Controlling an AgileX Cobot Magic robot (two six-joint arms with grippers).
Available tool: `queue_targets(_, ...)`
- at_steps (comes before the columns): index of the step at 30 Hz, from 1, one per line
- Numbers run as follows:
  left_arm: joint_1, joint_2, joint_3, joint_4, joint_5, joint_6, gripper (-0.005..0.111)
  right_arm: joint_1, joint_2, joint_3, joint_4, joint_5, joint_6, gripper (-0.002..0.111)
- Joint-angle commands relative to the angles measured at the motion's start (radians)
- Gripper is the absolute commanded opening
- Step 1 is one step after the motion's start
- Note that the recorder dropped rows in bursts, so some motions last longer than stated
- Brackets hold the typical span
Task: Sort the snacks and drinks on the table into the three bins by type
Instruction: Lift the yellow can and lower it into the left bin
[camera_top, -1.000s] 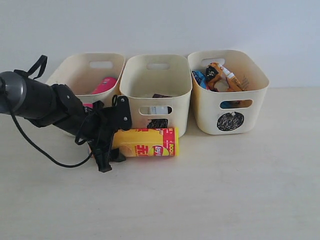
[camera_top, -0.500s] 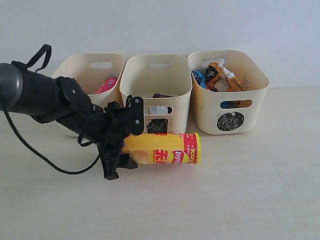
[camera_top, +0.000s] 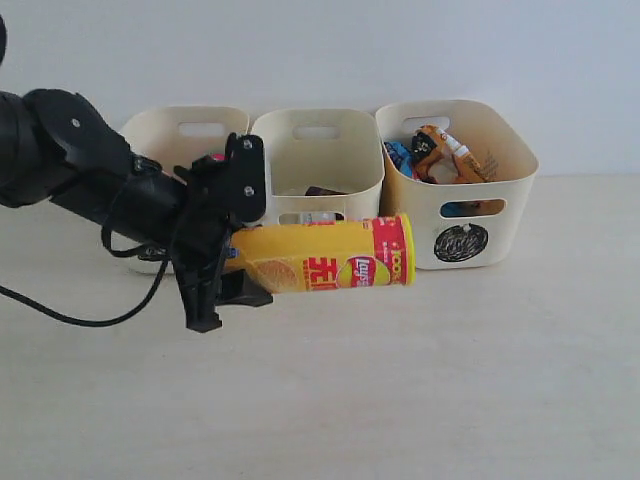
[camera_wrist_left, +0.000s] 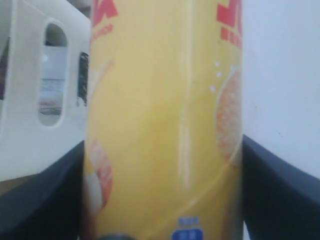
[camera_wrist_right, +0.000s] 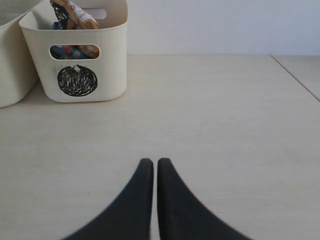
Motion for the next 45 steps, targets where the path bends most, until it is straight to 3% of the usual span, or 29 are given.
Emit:
queue_targets(1, 0.0, -0.084, 0.005, -0.043, -0.001, -0.012, 0.004, -0.003, -0.004, 0.004, 0.001, -0.008, 0.0, 0.0)
queue_targets(9, 0.022, -0.193, 0.003, -0.075, -0.171, -0.16, 0.004, -0.003, -0.004, 0.004, 0.001, -0.008, 0.0, 0.0)
queue_targets(23, 0.218, -0.061, -0.199, -0.063, -0.329, -0.611, 0.004, -0.003, -0.004, 0.004, 0.001, -0.008, 0.0, 0.0)
queue_targets(33, 0.258, 0.153, -0.341, -0.063, -0.365, -0.644, 0.004, -0.003, -0.004, 0.004, 0.001, -0.008, 0.0, 0.0)
queue_targets(40, 0.261, 0.222, -0.351, -0.064, -0.416, -0.653, 0.004, -0.003, -0.004, 0.004, 0.001, -0.008, 0.0, 0.0)
queue_targets(45, 0.286, 0.235, -0.351, -0.067, -0.407, -0.746, 0.004, -0.003, -0.004, 0.004, 0.001, -0.008, 0.0, 0.0)
